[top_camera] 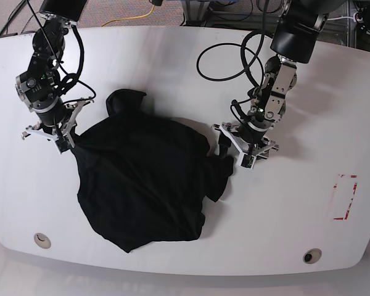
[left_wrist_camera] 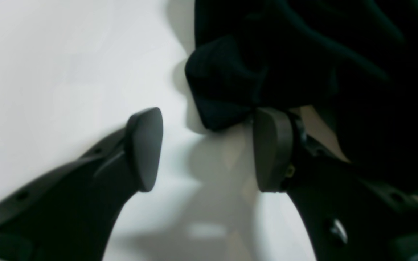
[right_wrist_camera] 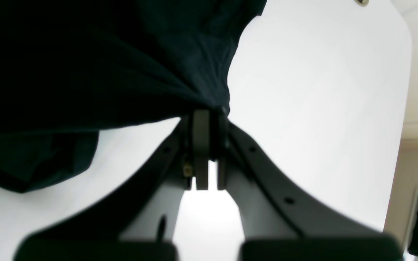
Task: Layout the t-shirt on the table in an organized manner, then fold the t-shirt properly
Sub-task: 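Reach the left gripper to the shirt's opposite edge and grasp it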
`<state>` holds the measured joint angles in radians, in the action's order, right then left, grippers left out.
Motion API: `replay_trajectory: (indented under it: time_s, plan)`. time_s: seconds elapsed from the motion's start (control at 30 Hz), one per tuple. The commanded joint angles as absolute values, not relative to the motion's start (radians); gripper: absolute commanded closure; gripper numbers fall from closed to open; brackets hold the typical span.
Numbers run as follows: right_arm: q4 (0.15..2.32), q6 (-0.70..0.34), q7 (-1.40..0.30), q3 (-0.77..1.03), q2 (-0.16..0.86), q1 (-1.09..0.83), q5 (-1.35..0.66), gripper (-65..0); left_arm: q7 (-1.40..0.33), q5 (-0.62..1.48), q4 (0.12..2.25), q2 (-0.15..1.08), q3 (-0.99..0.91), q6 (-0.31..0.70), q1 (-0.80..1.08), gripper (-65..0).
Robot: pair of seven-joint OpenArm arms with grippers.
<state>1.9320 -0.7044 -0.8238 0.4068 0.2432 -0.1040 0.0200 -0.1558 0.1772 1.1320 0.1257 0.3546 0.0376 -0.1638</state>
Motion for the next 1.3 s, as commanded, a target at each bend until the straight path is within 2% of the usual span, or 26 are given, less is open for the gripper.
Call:
replay_trajectory:
  time_s: [0.0, 0.37, 1.03, 1.13, 1.27]
  plan:
    - [1.957, -0.698, -0.806, 0.414, 0.255, -0.094, 0.012, 0.0, -0.142, 0.177, 1.125, 0.127, 0.354, 0.036, -0.185, -37.1]
    - [1.974, -0.698, -0.808, 0.415, 0.254, -0.094, 0.012, 0.0, -0.142, 0.177, 1.058, 0.127, 0.407, 0.036, -0.237, -37.1]
    - [1.975, -0.698, -0.808, 0.410, 0.254, -0.096, 0.010, 0.0, -0.142, 0.176, 1.058, 0.114, 0.429, 0.036, -0.274, -36.4]
    - [1.975, -0.698, -0.808, 0.410, 0.254, -0.096, 0.010, 0.0, -0.142, 0.176, 1.058, 0.114, 0.429, 0.036, -0.274, -31.2]
    - [1.975, -0.698, -0.808, 0.415, 0.254, -0.096, 0.010, 0.0, -0.142, 0.174, 1.055, 0.114, 0.429, 0.036, -0.275, -19.9]
